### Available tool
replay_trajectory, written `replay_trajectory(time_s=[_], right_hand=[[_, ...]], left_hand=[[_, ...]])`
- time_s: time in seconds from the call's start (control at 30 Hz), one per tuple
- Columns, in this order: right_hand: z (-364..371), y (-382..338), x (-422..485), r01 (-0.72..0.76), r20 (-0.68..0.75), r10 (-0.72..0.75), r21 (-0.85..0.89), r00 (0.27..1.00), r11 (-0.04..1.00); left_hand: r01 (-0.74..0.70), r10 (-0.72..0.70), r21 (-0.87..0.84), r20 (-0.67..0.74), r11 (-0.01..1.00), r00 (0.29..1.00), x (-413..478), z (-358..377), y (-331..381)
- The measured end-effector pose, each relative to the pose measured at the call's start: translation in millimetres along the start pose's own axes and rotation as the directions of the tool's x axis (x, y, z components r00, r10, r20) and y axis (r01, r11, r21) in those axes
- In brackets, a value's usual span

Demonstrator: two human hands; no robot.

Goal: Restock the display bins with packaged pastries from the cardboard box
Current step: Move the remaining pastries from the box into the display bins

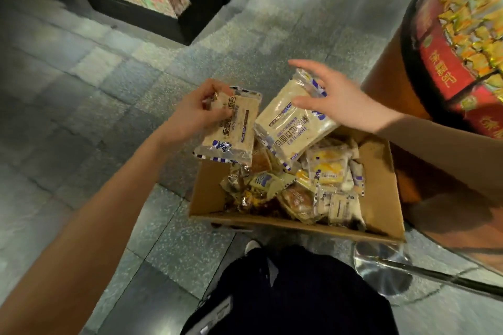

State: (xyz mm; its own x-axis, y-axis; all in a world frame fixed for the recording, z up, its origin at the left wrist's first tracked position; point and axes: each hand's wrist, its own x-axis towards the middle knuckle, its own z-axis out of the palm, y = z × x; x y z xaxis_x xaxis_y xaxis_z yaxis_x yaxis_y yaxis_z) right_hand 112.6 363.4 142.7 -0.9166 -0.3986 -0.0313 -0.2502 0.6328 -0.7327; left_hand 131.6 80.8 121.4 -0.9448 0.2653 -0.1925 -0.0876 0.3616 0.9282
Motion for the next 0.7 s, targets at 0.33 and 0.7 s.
replay_trajectory(time_s=[0.33,0.7], right_hand=[[28.2,-57.6,33.1,0.321,0.303,-0.326,0.069,0.896,0.945],[102.7,-137.7,-7.4,0.485,0.676,-0.465,0.178,0.572,0.856]], left_hand=[[0.132,-0.123,-0.010,-0.436,0.991,0.892,-109.5,3.7,-1.8],[0.271,-0.314,-0.194,-0.788,0.943,0.530,-290.0,83.8,-18.2]])
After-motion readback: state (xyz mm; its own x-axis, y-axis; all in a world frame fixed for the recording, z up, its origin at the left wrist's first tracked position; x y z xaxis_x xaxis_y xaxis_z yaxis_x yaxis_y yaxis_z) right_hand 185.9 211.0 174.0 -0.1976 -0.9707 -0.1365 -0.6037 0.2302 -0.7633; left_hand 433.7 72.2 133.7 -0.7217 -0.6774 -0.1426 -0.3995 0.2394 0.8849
